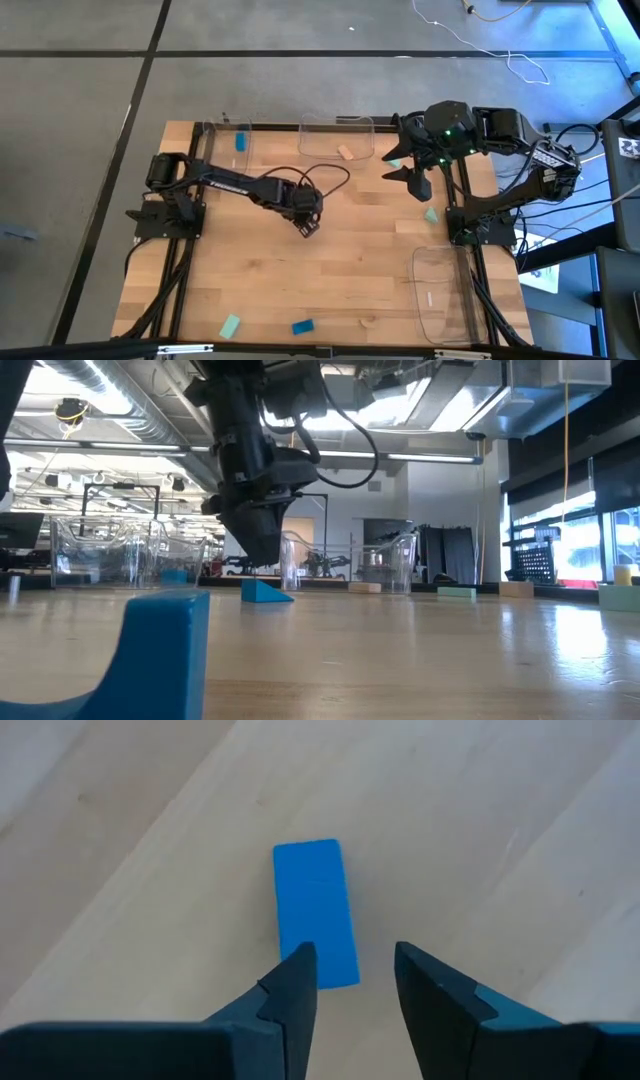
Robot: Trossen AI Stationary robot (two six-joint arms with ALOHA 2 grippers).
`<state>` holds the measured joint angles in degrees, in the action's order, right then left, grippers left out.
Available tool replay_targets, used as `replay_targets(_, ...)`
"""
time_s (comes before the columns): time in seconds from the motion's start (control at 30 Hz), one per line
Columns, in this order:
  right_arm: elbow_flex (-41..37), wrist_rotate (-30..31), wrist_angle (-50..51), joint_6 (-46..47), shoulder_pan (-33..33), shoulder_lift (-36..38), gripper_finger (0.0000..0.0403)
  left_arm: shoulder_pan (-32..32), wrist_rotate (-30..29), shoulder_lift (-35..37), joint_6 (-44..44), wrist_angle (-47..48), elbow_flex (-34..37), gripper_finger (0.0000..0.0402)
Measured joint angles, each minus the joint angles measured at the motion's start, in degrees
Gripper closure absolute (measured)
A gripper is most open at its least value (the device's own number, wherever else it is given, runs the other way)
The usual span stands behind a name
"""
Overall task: Sort & place blocks by color
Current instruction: Put the top blue block into the top left transparent bin
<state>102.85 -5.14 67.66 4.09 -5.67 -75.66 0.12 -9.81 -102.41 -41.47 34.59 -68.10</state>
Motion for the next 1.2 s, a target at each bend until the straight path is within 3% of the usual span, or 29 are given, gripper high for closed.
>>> replay_targets(0.4,0.0,-0.03,1.07,-3.08,0.0,0.0,0.0179,1.9,5.22,-0.02,3.28,0.17,0.0,0.0274)
replay_targets(0.6,-0.02,-5.23,2.1,-7.47,-0.02,-0.02,0.018,1.9,5.26,-0.04,4.59,0.37,0.0,0.0276)
replay_targets(1.2,-0.02,-5.45,2.03,-7.41,-0.02,-0.02,0.0179,1.55,5.04,-0.04,4.09,0.37,-0.02,0.0277)
